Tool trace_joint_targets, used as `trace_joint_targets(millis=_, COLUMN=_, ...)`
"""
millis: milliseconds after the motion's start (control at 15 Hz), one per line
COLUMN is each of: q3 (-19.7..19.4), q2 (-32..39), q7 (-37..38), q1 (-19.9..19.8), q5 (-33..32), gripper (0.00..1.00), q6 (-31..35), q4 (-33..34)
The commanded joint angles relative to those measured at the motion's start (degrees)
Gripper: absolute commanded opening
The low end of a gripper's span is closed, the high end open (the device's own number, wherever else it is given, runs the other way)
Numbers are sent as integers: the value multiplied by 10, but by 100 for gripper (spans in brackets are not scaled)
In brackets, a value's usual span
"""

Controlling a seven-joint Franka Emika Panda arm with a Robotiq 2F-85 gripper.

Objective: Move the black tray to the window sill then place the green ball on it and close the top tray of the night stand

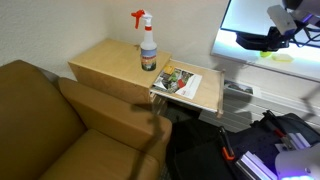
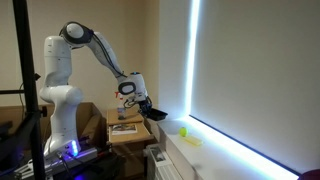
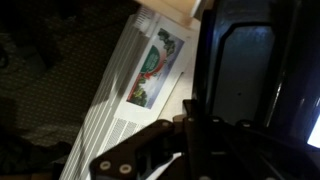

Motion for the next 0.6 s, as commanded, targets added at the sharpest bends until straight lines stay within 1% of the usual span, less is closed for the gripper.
trace_joint_targets(millis=0, q3=24, q2=110, q7=20, q1=9, q5=131, gripper=1, q6=-14, q4=135)
trace_joint_targets(millis=67, q3=26, q2=152, q7=38, q1=5, q5=146, gripper=1, q6=-2, q4=173)
trace_joint_targets(millis=200, q3=12, q2=217, q7=118, q1=-1, q5=118, gripper=1, q6=-11, q4=234)
trace_joint_targets(millis=267, q3=10, q2=252, q7=150, q1=-6, q5=110, gripper=1, q6=-27, q4=266)
trace_joint_targets(millis=333, q3=23, q2=288, q7=157, q1=-17, q5=129, gripper=1, q6=-59, q4=308)
trace_joint_targets(millis=400, q3=13, q2=210, q7=128, q1=2, q5=116, gripper=3, q6=-19, q4=228)
trace_joint_targets(millis=467, q3=49, q2=234, q7=172, q1=-39, q5=75, gripper=3, q6=-24, q4=254)
trace_joint_targets(millis=533, q3=49, q2=259, q7=182, q1=-39, q5=74, gripper=3, q6=-30, q4=276)
